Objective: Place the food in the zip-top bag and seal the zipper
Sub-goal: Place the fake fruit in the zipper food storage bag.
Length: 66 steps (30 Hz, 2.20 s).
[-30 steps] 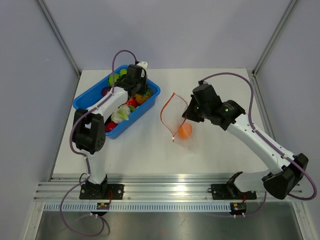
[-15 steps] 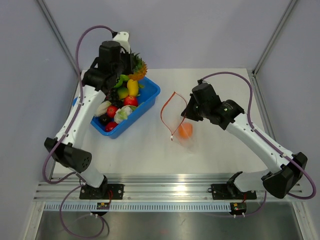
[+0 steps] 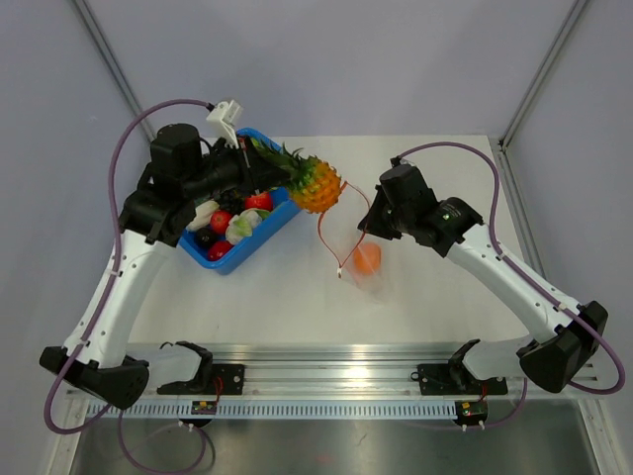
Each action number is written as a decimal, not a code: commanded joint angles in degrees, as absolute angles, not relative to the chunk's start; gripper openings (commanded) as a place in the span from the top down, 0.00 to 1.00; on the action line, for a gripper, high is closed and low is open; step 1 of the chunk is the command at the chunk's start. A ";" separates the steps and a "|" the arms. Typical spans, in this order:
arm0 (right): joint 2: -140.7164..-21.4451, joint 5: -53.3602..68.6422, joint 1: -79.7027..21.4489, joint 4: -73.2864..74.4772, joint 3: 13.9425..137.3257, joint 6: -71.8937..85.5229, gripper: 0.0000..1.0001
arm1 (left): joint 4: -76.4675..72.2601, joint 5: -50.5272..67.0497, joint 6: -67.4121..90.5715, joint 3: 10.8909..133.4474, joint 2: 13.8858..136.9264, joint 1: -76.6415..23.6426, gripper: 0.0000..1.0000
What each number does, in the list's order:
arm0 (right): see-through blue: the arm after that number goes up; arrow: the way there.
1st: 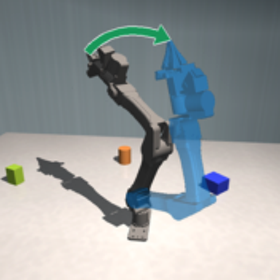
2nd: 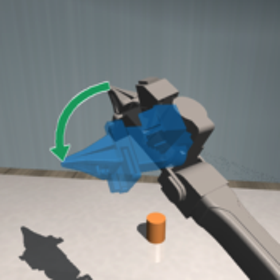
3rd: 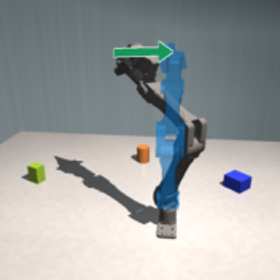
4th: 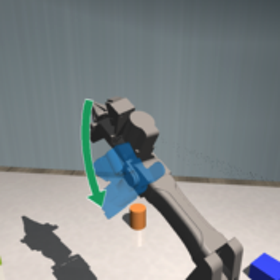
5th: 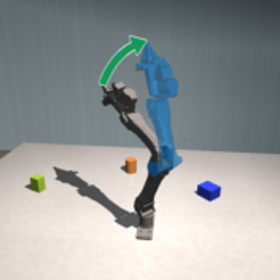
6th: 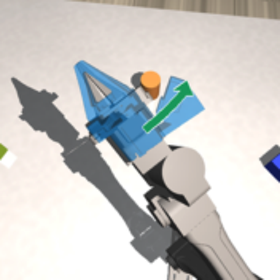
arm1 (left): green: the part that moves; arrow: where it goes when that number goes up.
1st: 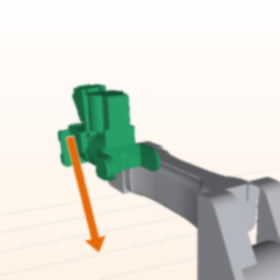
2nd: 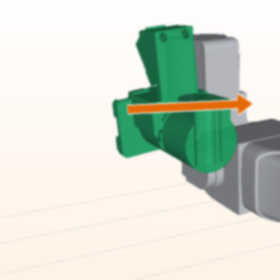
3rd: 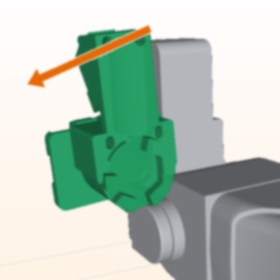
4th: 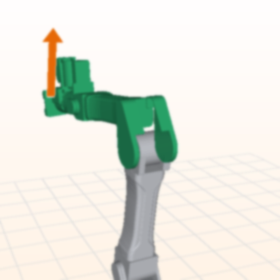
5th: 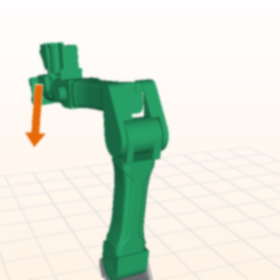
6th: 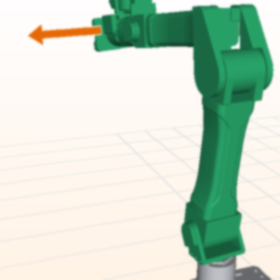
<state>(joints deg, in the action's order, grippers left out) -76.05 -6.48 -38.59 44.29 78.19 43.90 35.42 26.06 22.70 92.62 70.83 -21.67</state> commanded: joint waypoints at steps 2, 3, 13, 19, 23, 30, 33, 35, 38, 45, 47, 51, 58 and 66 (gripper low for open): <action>-75.15 -7.56 -38.94 42.36 78.05 43.86 1.00 | 23.39 37.17 34.35 84.21 67.33 -21.53 1.00; -75.06 -7.56 -38.94 42.36 77.96 43.94 1.00 | 22.33 37.87 35.15 83.16 67.32 -21.62 1.00; -74.88 -6.77 -38.94 42.45 78.13 44.21 1.00 | 17.84 37.45 38.68 76.73 70.30 -24.08 1.00; -74.27 -6.33 -38.94 42.36 78.31 44.56 1.00 | 19.95 30.85 36.30 76.64 73.91 -28.74 1.00; -72.95 -6.94 -38.94 42.89 78.49 44.65 1.00 | 22.40 27.52 32.79 77.43 76.37 -30.23 1.00; -72.77 -6.86 -38.94 42.54 78.75 44.56 1.00 | 26.28 27.07 29.09 79.36 79.80 -30.32 1.00; -72.95 -6.33 -38.94 42.28 78.75 44.74 1.00 | 27.24 24.62 26.90 80.24 80.07 -30.32 1.00; -72.77 -6.15 -38.94 41.49 78.92 44.91 1.00 | 29.26 24.61 25.05 81.56 81.03 -30.32 1.00; -73.30 -4.66 -38.93 39.73 79.27 45.44 1.00 | 28.83 26.63 24.87 82.00 82.09 -30.58 1.00; -74.71 -2.99 -38.94 37.88 79.19 46.05 1.00 | 16.98 22.60 30.49 75.60 81.83 -36.99 1.00; -74.44 -2.64 -38.93 37.62 79.19 46.23 1.00 | 17.13 18.55 29.80 74.53 83.39 -38.84 0.97; -73.65 -3.25 -38.93 38.23 79.02 46.23 1.00 | 28.36 20.48 25.50 81.46 85.96 -39.46 0.29; -72.16 -4.57 -38.94 38.06 77.08 46.67 1.00 | 35.24 17.42 19.17 88.68 75.26 -39.55 0.20; -71.90 -4.39 -38.94 38.23 77.08 46.67 1.00 | 35.60 3.43 23.29 78.59 68.55 -37.09 0.36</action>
<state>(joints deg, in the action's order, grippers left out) -74.08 -3.57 -38.61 40.69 76.79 46.11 34.70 10.11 21.65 82.74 67.37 -38.63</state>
